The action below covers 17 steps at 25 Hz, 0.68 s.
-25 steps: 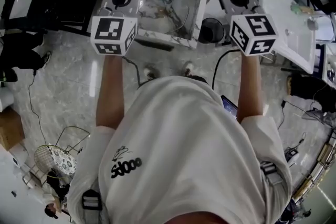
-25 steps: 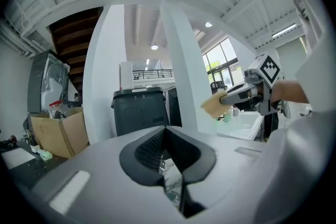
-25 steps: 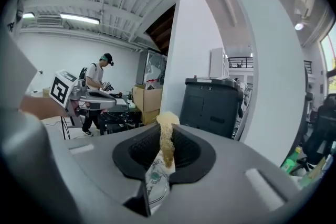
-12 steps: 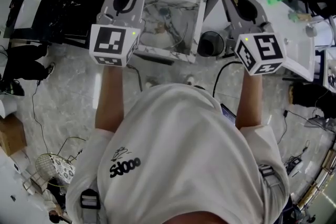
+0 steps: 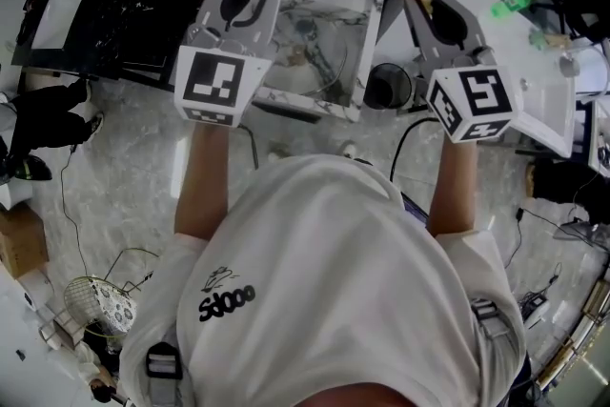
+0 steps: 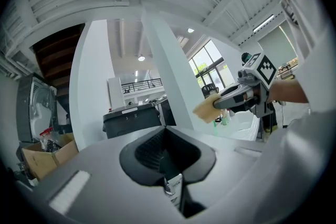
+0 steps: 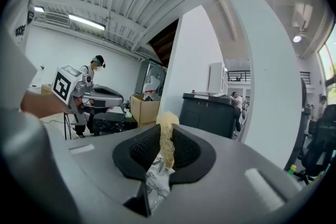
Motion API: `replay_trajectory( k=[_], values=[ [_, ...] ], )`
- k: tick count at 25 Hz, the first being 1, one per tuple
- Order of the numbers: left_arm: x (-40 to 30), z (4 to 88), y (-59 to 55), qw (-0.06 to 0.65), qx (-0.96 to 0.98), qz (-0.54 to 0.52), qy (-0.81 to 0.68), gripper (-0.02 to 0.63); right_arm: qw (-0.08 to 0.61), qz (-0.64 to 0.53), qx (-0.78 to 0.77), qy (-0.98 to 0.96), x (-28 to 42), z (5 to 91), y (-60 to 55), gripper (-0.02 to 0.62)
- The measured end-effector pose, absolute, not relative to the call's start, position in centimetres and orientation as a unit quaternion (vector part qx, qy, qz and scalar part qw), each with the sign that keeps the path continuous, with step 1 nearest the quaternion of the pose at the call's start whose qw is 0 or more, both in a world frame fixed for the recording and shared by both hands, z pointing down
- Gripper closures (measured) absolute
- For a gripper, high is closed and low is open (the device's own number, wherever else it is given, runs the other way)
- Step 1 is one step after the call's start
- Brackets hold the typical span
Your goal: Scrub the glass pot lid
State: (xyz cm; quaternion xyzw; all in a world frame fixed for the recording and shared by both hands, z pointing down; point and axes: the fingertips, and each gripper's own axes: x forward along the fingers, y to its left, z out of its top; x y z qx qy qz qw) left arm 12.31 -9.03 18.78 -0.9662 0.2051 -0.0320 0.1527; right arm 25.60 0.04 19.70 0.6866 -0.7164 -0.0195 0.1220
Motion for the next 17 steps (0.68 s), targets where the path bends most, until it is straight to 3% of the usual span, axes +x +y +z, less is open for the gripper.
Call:
replay_trajectory(
  k=[17],
  values=[
    [12.1,20.4,-9.2,0.135,-0.969,-0.04,0.205,0.595,0.143,0.002,0.673,-0.725,25.0,22.0,-0.8,0.548]
  ],
)
